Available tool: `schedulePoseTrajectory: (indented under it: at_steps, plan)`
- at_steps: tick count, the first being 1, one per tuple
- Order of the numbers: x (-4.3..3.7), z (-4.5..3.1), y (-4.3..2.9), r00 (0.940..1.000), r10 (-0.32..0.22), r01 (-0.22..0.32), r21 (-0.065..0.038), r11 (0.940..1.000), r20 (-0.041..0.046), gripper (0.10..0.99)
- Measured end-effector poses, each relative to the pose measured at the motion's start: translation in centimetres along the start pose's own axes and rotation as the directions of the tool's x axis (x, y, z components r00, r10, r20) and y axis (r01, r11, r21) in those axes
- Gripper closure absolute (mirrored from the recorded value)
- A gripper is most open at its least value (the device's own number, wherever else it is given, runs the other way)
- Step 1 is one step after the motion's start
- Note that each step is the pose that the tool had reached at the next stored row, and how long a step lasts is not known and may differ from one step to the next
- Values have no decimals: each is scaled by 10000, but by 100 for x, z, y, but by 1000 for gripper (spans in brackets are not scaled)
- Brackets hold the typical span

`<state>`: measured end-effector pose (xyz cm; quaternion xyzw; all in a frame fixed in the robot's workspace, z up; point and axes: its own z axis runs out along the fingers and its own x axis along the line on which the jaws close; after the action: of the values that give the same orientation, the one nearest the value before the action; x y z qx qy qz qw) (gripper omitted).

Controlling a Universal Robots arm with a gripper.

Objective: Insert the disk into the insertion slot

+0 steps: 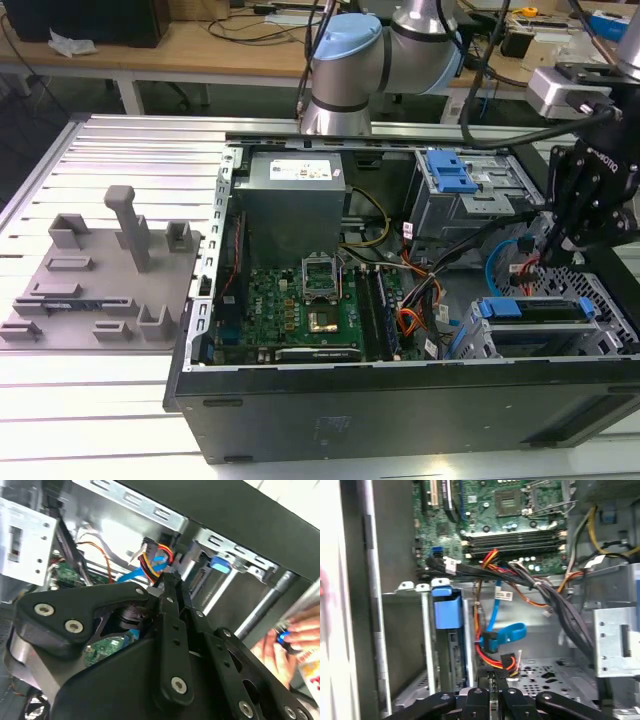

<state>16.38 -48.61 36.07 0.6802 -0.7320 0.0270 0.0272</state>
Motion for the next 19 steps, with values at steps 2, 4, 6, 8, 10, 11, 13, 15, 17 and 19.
schedulePoseTrajectory:
  at_steps: [2, 4, 6, 8, 10, 11, 13, 15, 17, 19]
  plan:
    - [32, 2, -11, 9997, -3, 4, -42, 10000, 229, 922]
    - [89, 7, -44, 9998, -12, 17, -215, 9998, 217, 922]
    - [165, 12, -124, 9995, -22, 34, -393, 9992, 311, 922]
    - [240, 19, -133, 9975, -21, 50, -421, 9991, 702, 922]
    - [251, 20, -134, 9970, -22, 55, -426, 9991, 769, 922]
    - [251, 20, -134, 9970, -21, 54, -425, 9991, 770, 922]
    - [255, 21, -87, 9970, -20, 49, -370, 9993, 773, 922]
    - [256, 24, -69, 9970, -20, 45, -323, 9995, 777, 922]
    - [256, 23, -68, 9970, -22, 45, -293, 9996, 778, 922]
    - [256, 23, -68, 9970, -21, 44, -293, 9996, 779, 922]
